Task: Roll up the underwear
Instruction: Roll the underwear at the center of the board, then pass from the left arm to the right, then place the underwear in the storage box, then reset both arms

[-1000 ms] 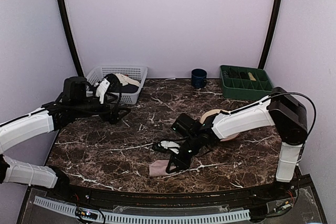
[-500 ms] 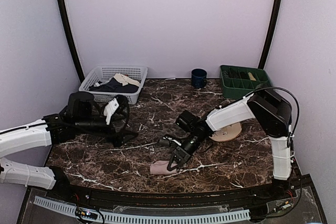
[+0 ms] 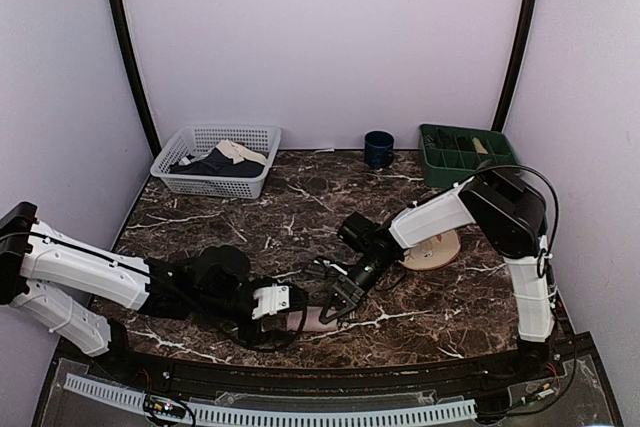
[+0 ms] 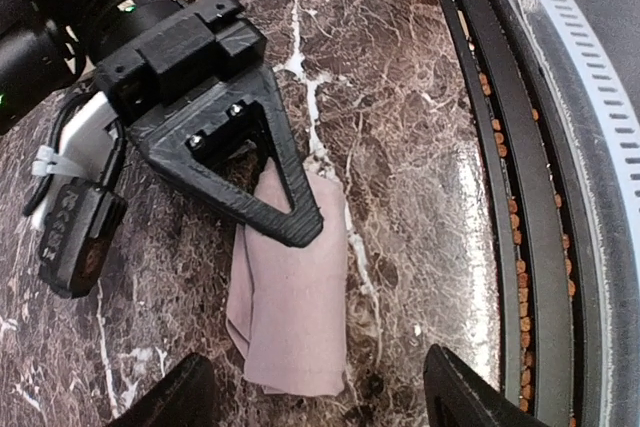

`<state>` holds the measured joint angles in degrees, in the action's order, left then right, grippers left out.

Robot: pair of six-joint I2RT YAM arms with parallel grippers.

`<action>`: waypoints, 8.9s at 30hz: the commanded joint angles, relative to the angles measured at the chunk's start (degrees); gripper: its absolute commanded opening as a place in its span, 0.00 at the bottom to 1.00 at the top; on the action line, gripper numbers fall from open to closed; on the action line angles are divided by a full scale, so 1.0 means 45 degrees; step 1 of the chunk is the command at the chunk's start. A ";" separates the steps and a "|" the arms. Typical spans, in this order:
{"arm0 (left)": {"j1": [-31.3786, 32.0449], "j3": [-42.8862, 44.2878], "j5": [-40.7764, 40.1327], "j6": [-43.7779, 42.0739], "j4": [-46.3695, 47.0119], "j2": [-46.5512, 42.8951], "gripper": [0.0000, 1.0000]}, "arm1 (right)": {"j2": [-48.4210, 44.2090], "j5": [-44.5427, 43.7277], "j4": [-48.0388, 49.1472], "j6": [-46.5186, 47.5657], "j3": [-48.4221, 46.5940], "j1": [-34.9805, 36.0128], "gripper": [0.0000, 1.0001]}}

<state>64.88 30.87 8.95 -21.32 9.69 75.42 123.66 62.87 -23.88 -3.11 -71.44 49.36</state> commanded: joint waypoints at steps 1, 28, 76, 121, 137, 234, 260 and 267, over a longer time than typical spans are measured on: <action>0.0285 0.0483 -0.0564 -0.1419 0.1492 0.1174 0.69 | 0.0512 -0.0760 -0.0472 0.0027 -0.0025 -0.0149 0.00; -0.2024 0.1618 0.4494 0.0651 -0.1194 0.3445 0.09 | -0.5564 -0.6051 0.3828 0.0034 0.3749 -0.0199 0.35; -0.5115 0.7353 1.2886 0.1131 -0.6137 1.1241 0.07 | -0.4393 -1.3497 0.5326 0.4669 0.4139 0.5101 0.49; -0.7661 0.7181 0.1609 0.4717 -0.5044 -0.0383 0.99 | -1.0760 -1.4229 0.0669 -0.1708 0.0888 -0.7941 0.00; -0.7662 0.6442 0.0821 0.4806 -0.5276 -0.0763 0.99 | -0.4675 -1.5596 -0.0155 -0.0714 -0.4406 -1.2525 0.00; -0.7666 0.7162 -0.1408 0.6030 -0.6180 -0.0230 0.99 | -0.0106 -1.4736 -0.3899 -0.2910 -1.2083 -0.9114 0.80; -0.7240 0.8081 -0.2099 0.7706 -0.8061 0.1421 0.99 | -1.2537 -1.1629 0.2407 -0.1782 0.4571 -0.5298 1.00; -0.5737 0.5041 -0.1924 0.9636 -0.6692 0.0996 0.99 | -1.3579 -1.1880 0.3015 -0.2460 0.7205 -0.3983 0.99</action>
<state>35.42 57.95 -0.75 15.75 -24.80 83.26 65.36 10.02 -14.92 -11.99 -42.85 29.45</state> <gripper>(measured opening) 0.991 0.995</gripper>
